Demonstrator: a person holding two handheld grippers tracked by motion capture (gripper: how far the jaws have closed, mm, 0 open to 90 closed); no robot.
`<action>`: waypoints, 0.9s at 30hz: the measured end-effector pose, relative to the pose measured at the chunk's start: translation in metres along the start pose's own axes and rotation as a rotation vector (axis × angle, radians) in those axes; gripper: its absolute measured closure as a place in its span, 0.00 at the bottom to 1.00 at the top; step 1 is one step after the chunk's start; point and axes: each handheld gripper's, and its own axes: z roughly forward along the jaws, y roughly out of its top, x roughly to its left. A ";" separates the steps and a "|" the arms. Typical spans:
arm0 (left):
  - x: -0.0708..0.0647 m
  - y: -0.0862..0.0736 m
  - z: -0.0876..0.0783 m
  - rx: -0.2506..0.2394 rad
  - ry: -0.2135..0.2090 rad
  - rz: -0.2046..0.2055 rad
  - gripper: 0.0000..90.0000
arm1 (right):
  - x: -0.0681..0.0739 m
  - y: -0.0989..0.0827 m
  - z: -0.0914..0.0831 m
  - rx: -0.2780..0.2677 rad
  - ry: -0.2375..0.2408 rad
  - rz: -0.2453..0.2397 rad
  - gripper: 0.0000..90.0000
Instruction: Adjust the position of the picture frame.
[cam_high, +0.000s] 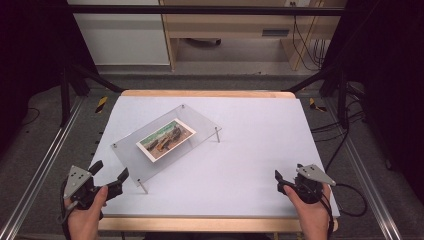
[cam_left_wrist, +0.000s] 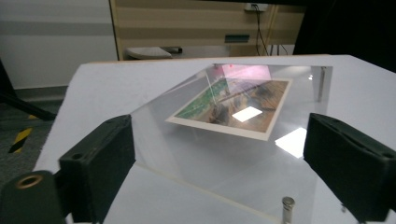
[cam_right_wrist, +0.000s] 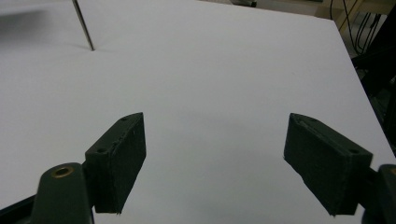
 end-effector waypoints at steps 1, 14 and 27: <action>-0.001 0.000 0.000 0.009 -0.007 0.001 0.13 | -0.001 0.000 0.000 -0.003 0.002 0.005 0.24; -0.014 -0.022 -0.017 0.129 -0.009 0.012 0.12 | -0.002 0.006 0.004 -0.035 0.007 0.021 0.28; -0.056 -0.039 -0.007 0.212 -0.041 0.114 0.20 | 0.000 0.009 0.006 -0.043 0.009 0.016 0.31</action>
